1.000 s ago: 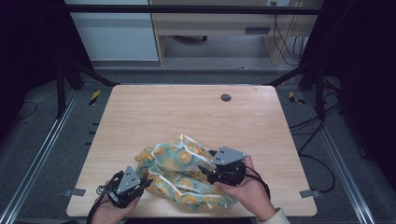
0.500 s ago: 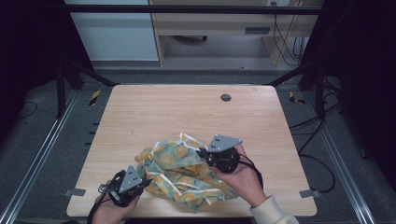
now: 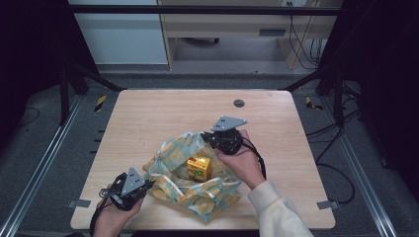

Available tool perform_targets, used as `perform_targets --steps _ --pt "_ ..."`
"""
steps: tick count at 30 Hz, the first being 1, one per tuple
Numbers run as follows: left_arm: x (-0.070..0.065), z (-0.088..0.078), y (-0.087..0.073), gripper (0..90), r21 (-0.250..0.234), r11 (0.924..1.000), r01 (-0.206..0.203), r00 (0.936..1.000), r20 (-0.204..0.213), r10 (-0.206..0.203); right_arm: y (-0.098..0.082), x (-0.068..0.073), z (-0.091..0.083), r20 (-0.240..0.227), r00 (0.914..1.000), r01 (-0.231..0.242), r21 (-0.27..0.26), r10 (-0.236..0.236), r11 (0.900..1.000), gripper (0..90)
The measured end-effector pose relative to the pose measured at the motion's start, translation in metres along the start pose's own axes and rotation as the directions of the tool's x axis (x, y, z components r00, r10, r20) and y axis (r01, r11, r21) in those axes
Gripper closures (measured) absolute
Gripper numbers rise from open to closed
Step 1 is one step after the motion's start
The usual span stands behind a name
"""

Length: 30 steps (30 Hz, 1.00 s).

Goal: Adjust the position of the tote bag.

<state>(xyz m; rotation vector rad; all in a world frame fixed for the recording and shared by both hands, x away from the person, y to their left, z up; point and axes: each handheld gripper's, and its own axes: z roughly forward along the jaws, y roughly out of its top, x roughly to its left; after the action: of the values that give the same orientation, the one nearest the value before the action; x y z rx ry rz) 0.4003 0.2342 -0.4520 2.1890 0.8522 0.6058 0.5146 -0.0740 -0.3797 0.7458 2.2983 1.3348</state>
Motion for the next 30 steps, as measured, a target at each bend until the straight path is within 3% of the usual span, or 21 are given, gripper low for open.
perform_targets --steps 5,9,19,24,27,30 --pt "0.002 0.017 0.001 90.0 0.044 0.999 -0.002 1.0 0.0 0.002 -0.017 -0.022 0.023 0.025 0.9968 -0.077 0.048 0.076 0.996 90.0" --pt "0.002 0.015 0.0 90.0 0.055 0.9985 -0.002 0.9999 0.012 0.002 -0.029 -0.032 0.035 0.051 0.9931 -0.11 0.093 0.106 0.99 90.0" --pt "0.004 0.01 -0.005 90.0 0.086 0.9963 -0.005 0.9993 0.036 0.002 -0.049 -0.072 0.035 0.14 0.9805 -0.159 0.152 0.138 0.975 90.0" --pt "-0.002 0.011 -0.006 90.0 0.116 0.9924 -0.042 0.9985 0.04 0.038 -0.054 -0.073 0.04 0.141 0.9836 -0.135 0.167 0.112 0.977 90.0" --pt "-0.006 0.016 -0.006 90.0 0.125 0.9911 -0.044 0.9979 0.052 0.038 -0.055 -0.072 0.044 0.147 0.9837 -0.129 0.179 0.103 0.975 89.4" --pt "-0.009 0.014 -0.006 88.9 0.127 0.989 -0.076 0.9964 0.045 0.071 -0.053 -0.069 0.043 0.142 0.9832 -0.138 0.169 0.115 0.976 72.6"
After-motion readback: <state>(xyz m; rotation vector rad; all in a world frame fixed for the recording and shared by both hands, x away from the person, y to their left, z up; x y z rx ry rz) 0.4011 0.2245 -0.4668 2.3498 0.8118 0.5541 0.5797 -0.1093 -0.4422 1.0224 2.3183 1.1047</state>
